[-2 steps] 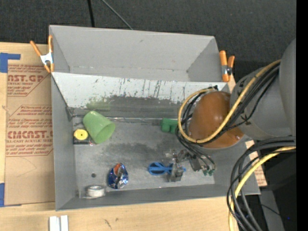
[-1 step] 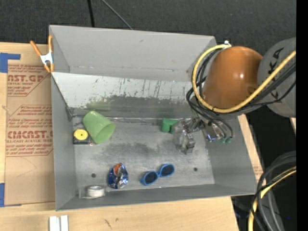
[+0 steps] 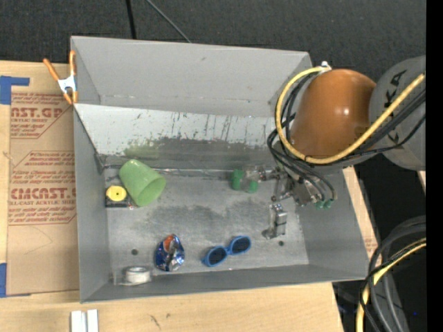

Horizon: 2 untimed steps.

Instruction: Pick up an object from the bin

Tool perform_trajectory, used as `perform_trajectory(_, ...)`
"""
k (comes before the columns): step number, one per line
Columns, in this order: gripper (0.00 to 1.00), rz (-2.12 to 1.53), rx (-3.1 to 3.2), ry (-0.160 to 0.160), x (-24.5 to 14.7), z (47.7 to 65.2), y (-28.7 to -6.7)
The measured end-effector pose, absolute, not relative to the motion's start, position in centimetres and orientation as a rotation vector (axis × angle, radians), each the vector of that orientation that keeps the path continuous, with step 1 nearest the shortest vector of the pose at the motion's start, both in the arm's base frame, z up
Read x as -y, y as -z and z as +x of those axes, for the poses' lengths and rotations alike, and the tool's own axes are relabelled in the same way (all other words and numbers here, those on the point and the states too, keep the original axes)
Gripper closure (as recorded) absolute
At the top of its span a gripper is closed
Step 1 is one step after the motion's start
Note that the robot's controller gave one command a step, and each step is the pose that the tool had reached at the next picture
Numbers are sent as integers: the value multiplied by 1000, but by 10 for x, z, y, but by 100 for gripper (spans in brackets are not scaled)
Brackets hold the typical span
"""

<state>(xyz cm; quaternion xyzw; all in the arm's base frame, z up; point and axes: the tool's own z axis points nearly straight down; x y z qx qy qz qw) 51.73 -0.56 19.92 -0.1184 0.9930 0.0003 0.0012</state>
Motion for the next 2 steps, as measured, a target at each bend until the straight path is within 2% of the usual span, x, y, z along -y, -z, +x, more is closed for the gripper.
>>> perform_trajectory(1, 0, -546, -3102, -5, 7, 502, -74)
perform_trajectory(2, 0, -681, -3055, 0, -24, 491, -71)
